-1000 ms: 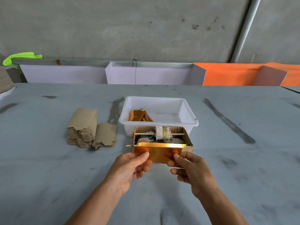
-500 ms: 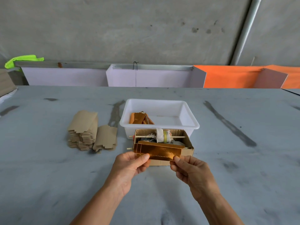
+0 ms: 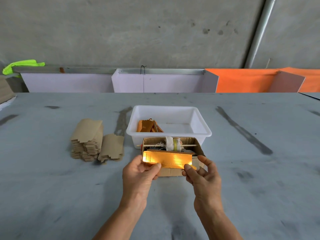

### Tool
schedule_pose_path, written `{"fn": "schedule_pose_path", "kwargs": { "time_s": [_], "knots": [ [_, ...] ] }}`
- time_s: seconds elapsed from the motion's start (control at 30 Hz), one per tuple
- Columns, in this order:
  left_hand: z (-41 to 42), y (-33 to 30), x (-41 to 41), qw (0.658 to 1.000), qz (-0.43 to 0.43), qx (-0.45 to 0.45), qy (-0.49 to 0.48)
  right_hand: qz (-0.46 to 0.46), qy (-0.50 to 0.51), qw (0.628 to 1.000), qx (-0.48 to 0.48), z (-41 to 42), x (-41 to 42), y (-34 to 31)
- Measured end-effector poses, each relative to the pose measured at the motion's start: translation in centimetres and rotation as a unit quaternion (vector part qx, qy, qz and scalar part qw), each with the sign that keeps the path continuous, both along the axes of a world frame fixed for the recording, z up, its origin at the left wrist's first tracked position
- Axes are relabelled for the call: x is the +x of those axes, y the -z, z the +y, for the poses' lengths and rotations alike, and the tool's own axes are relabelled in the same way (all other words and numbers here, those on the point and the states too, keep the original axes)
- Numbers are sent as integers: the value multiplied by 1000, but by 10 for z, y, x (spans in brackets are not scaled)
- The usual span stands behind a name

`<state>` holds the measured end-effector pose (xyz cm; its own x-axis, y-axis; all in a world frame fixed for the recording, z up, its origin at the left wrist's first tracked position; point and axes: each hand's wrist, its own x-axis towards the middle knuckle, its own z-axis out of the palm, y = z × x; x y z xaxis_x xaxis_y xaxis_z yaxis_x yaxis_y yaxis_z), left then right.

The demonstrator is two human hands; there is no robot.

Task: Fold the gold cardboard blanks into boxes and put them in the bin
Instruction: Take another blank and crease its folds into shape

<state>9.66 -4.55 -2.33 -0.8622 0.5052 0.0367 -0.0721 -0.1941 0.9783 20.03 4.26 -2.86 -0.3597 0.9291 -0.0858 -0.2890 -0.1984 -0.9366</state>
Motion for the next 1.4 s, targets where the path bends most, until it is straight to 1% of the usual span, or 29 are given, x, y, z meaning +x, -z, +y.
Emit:
{"fn": "schedule_pose_path", "kwargs": {
  "time_s": [0.13, 0.23, 0.3, 0.47, 0.6, 0.67, 0.8, 0.97, 1.13, 1.27, 1.33, 1.4],
  "knots": [
    [6, 0, 4, 996, -56, 49, -43, 40, -10, 998, -39, -1, -4, 2],
    [12, 1, 9, 994, -90, 53, -13, 50, -21, 996, -64, -1, -5, 3],
    [14, 3, 9, 994, -96, 43, 4, 53, -24, 995, -80, 0, -6, 5],
    [16, 9, 12, 995, -89, 37, -13, 65, -42, 990, -116, -8, -11, 13],
    [18, 14, 18, 995, -93, 19, -12, 77, -56, 979, -182, -17, -21, 17],
    [17, 14, 17, 995, -96, 16, -11, 80, -53, 976, -195, -16, -21, 18],
    [11, 16, 10, 995, -100, 8, -10, 68, -54, 978, -188, -13, -17, 19],
    [8, 19, 3, 991, -131, 22, 10, 77, -65, 978, -185, -11, -12, 18],
    [6, 23, -3, 983, -174, 45, 45, 74, -66, 985, -142, -10, -12, 20],
    [7, 22, -7, 976, -202, 36, 73, 90, -71, 989, -92, -9, -11, 24],
    [7, 18, -10, 969, -230, 31, 88, 103, -71, 989, -74, -6, -9, 25],
    [6, 14, -16, 950, -288, 41, 111, 107, -78, 989, -68, -1, -5, 26]
  ]
}}
